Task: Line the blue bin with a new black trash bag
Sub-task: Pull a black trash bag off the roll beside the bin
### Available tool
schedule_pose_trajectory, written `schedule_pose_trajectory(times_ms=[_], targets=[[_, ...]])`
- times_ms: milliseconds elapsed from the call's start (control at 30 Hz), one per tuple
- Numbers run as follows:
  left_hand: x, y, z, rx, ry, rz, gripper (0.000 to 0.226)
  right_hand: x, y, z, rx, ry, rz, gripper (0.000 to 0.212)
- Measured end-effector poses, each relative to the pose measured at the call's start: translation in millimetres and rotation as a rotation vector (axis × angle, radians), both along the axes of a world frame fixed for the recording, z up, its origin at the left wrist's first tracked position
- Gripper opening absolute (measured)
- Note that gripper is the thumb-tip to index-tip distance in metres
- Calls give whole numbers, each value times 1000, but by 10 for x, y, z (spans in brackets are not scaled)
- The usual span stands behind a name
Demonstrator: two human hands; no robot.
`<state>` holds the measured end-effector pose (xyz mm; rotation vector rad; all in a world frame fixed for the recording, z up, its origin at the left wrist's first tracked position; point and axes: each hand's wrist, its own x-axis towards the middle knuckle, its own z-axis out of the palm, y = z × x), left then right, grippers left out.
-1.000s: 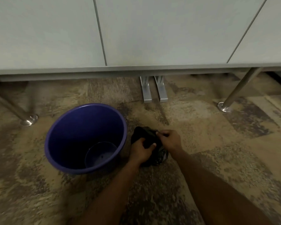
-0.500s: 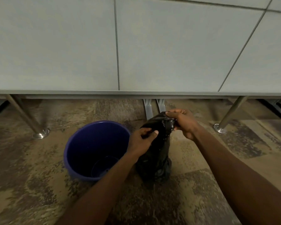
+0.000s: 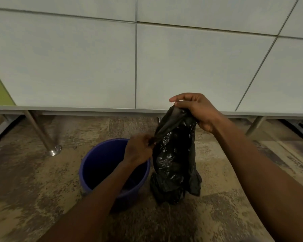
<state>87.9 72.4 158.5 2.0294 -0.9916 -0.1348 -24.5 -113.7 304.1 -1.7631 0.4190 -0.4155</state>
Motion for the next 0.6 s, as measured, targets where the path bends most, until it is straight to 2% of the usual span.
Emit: schedule_pose_trajectory(times_ms=[133, 200, 267, 467, 600], targets=[[244, 171, 345, -134, 201, 44, 7, 105, 77, 142, -103, -110, -306, 23], [369, 269, 557, -208, 255, 64, 7, 170, 129, 199, -63, -179, -477, 31], [475, 354, 790, -277, 304, 62, 9, 248, 177, 279, 14, -234, -554, 37], [844, 566, 1443, -375, 51, 221, 10, 573, 506, 562, 31, -318, -498, 45], [1002, 761, 1811, -465, -147, 323, 8, 695, 676, 750, 3, -451, -554, 46]])
